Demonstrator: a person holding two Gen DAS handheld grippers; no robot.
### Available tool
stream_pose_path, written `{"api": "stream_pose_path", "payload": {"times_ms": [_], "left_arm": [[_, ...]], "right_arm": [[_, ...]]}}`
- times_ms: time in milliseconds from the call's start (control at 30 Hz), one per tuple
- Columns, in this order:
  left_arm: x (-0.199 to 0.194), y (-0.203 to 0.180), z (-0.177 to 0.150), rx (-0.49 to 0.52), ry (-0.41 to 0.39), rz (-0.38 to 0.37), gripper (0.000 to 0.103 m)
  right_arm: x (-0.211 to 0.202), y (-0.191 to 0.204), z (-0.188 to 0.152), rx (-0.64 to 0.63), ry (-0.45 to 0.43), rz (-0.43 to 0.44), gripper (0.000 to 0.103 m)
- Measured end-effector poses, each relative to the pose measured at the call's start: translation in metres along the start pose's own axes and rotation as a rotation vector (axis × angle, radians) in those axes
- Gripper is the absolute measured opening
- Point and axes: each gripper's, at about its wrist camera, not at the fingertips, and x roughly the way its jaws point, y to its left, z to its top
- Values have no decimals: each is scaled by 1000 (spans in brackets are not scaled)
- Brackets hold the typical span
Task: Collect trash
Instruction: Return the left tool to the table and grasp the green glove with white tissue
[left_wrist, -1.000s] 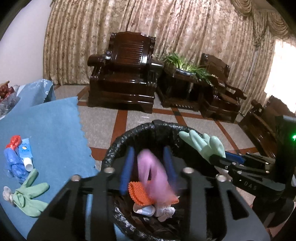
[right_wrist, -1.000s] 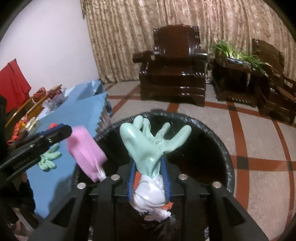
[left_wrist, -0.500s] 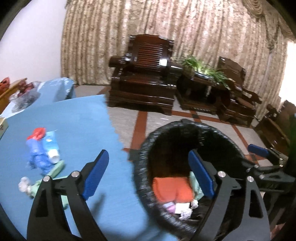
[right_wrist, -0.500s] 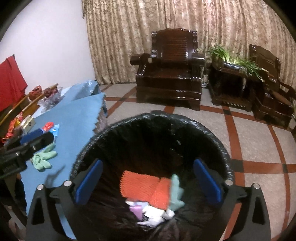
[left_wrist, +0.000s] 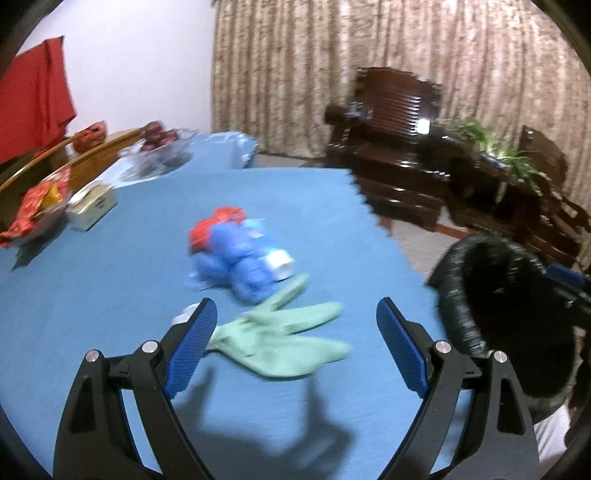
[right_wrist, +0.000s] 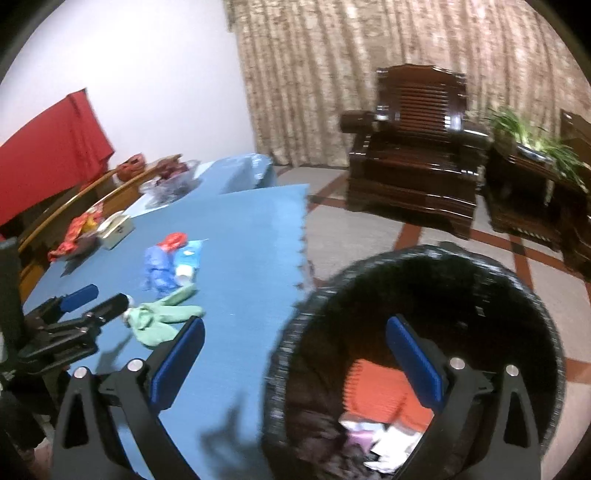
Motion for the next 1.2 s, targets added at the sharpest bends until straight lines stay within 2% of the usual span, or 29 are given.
{"api": "stream_pose_path", "payload": {"times_ms": [167,333,833,967,1200], "left_arm": [[7,34,-8,-43,22,58,85],[20,54,-14,-77,51,77,80],[71,67,-24,-138,125,33,72],[80,64,-25,-142,153,0,60],[83,66,-25,-164,161,-4,48]], "right_arm": [[17,32,3,-45,8,58,97],[34,58,6,-85,17,91,97],[83,85,8,-137,71,109,97],[93,87,9,-136,82,112,97],[108,91,11,-138,95,122,97]]}}
